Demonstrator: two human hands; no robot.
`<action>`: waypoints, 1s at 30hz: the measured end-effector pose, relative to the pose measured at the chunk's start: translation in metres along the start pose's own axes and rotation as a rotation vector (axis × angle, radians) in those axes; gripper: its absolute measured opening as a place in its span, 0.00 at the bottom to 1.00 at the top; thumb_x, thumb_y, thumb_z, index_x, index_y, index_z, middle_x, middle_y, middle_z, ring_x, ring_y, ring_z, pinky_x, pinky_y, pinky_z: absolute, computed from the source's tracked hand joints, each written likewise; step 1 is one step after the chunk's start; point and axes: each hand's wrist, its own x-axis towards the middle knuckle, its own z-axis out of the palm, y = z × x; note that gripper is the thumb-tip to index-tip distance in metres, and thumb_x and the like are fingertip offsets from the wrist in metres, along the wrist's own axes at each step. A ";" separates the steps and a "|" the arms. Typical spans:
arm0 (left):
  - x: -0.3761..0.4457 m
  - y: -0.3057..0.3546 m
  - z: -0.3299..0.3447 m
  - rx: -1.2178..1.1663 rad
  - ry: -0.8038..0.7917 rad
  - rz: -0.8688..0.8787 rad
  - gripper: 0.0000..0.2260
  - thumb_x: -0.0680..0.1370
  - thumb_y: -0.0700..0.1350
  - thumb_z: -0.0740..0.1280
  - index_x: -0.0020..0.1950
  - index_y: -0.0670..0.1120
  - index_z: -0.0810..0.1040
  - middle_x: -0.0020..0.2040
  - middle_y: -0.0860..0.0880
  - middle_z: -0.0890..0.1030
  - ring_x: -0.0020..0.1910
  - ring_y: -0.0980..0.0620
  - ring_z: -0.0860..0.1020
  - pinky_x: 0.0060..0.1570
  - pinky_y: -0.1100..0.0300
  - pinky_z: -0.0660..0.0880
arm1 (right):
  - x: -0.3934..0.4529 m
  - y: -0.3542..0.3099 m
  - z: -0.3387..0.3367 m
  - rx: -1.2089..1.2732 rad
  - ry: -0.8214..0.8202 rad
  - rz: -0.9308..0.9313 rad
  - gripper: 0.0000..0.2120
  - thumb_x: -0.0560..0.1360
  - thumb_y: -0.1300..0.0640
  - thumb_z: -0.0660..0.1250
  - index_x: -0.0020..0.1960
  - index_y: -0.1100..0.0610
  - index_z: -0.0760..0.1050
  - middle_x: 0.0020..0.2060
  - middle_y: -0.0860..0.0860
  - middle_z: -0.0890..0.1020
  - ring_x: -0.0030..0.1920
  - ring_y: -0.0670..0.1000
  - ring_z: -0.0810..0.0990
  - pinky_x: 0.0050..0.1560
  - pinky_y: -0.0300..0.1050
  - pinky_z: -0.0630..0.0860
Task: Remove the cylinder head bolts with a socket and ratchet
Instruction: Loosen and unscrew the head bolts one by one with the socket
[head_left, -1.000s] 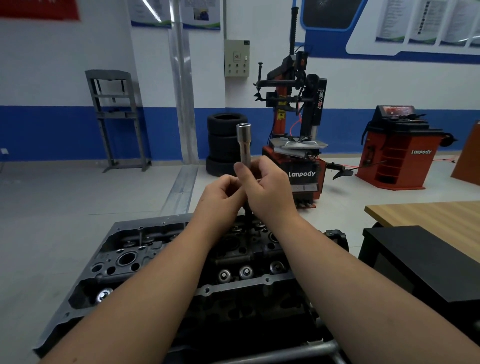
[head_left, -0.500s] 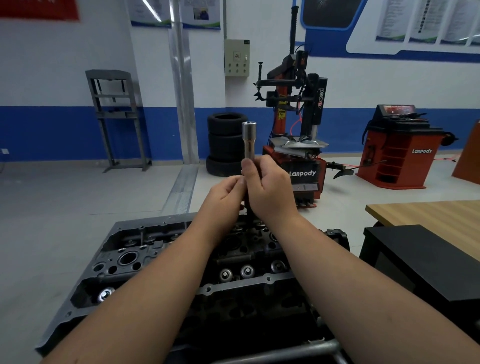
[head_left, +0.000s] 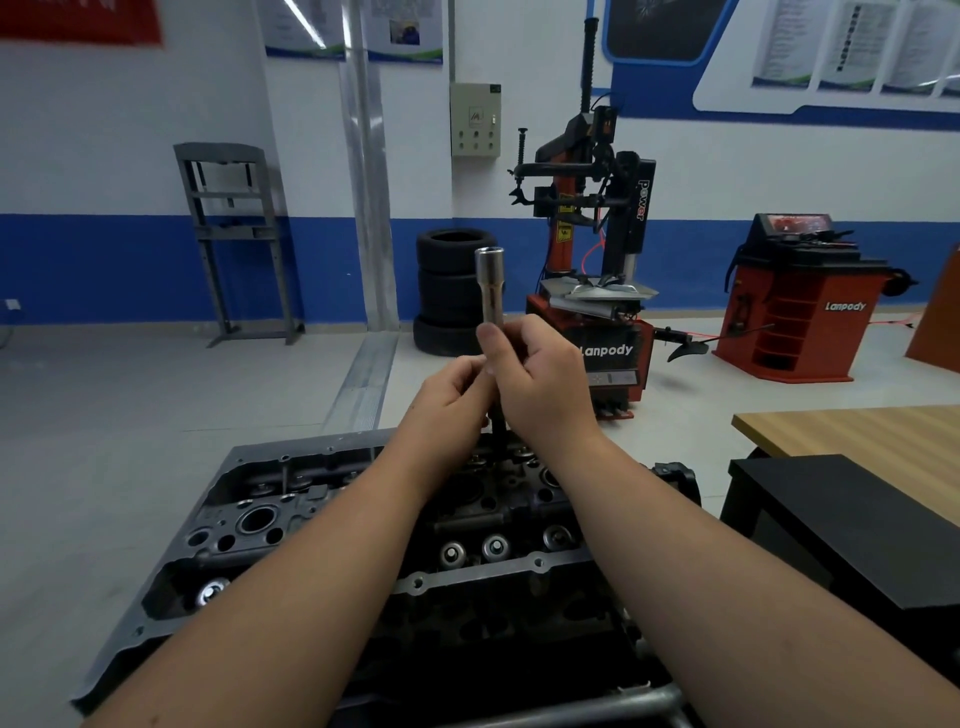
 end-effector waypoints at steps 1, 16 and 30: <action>-0.001 0.001 0.001 -0.024 -0.033 -0.004 0.16 0.84 0.61 0.59 0.56 0.55 0.82 0.50 0.53 0.86 0.51 0.54 0.84 0.53 0.55 0.82 | 0.000 0.000 0.000 0.010 -0.008 0.013 0.11 0.83 0.52 0.63 0.47 0.58 0.78 0.37 0.50 0.81 0.40 0.47 0.80 0.41 0.41 0.76; 0.000 0.002 0.001 -0.039 -0.057 -0.030 0.14 0.86 0.55 0.59 0.59 0.52 0.82 0.51 0.52 0.87 0.54 0.53 0.84 0.56 0.54 0.81 | 0.001 0.002 0.001 0.008 -0.022 -0.027 0.13 0.84 0.52 0.59 0.48 0.58 0.77 0.34 0.47 0.78 0.37 0.45 0.77 0.38 0.39 0.71; -0.002 0.005 0.001 0.002 -0.072 -0.053 0.16 0.86 0.57 0.56 0.59 0.53 0.82 0.52 0.55 0.87 0.52 0.58 0.84 0.56 0.53 0.79 | 0.000 -0.002 0.001 -0.034 0.019 -0.044 0.14 0.85 0.54 0.57 0.66 0.57 0.74 0.40 0.46 0.81 0.42 0.43 0.81 0.42 0.36 0.76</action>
